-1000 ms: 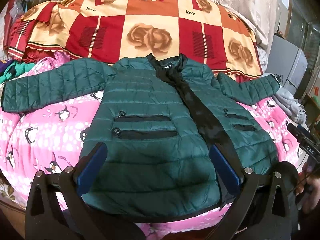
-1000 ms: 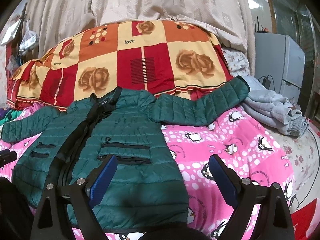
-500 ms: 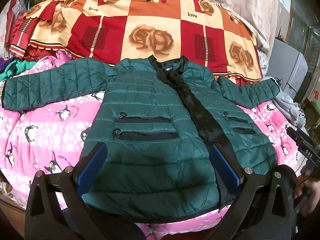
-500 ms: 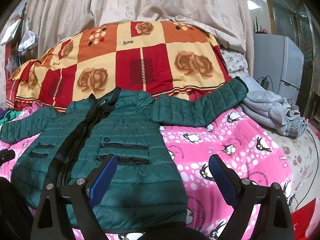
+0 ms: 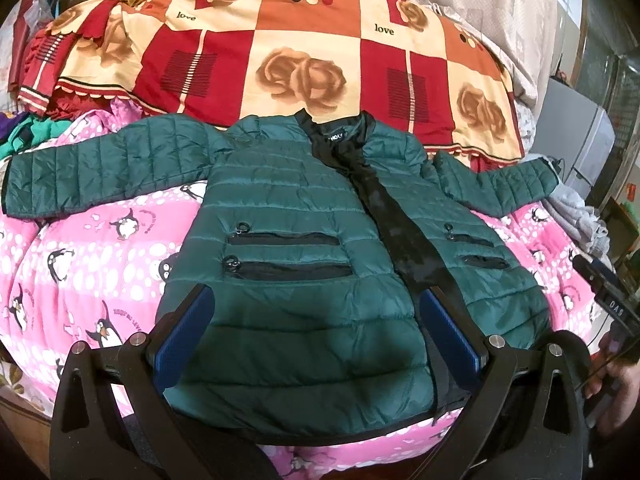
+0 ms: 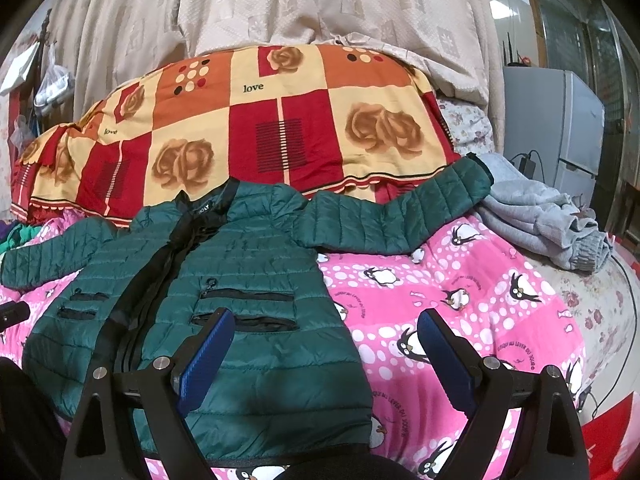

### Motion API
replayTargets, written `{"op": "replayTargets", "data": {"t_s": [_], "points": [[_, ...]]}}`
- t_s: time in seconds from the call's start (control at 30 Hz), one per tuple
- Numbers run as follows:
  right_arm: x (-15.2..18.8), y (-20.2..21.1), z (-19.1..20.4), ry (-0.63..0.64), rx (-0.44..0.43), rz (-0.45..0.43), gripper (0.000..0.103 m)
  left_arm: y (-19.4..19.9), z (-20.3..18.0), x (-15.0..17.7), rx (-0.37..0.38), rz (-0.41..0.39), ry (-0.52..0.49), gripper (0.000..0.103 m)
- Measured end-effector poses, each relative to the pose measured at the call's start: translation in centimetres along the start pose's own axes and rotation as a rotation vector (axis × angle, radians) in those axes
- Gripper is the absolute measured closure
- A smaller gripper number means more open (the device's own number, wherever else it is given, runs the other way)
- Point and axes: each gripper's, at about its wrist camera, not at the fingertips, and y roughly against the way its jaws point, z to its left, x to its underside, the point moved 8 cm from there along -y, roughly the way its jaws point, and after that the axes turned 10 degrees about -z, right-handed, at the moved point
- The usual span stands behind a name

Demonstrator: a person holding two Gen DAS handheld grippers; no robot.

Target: Fold large clothes

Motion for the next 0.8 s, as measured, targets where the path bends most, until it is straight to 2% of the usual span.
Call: {"op": "replayTargets", "data": {"t_s": [0.3,0.57,0.67,0.8], "points": [[0.0,0.1,0.1,0.015,0.006,0.003,0.012,1.1,-0.3,-0.4,-0.008,-0.024,-0.027,0.000],[0.2,-0.2,0.7,0.022,0.016,0.041,0.012,0.8,1.1,-0.1,-0.018,-0.017,0.034,0.000],[0.1,-0.5,1.3,0.040,-0.002,0.047,0.012,0.3,1.3,-0.5,-0.007,-0.007,0.049,0.000],[-0.2,-1.3,2.5,0.048,-0.046,0.049,0.012,-1.8,2.0,-1.8,-0.047,0.027,0.052,0.000]]}}
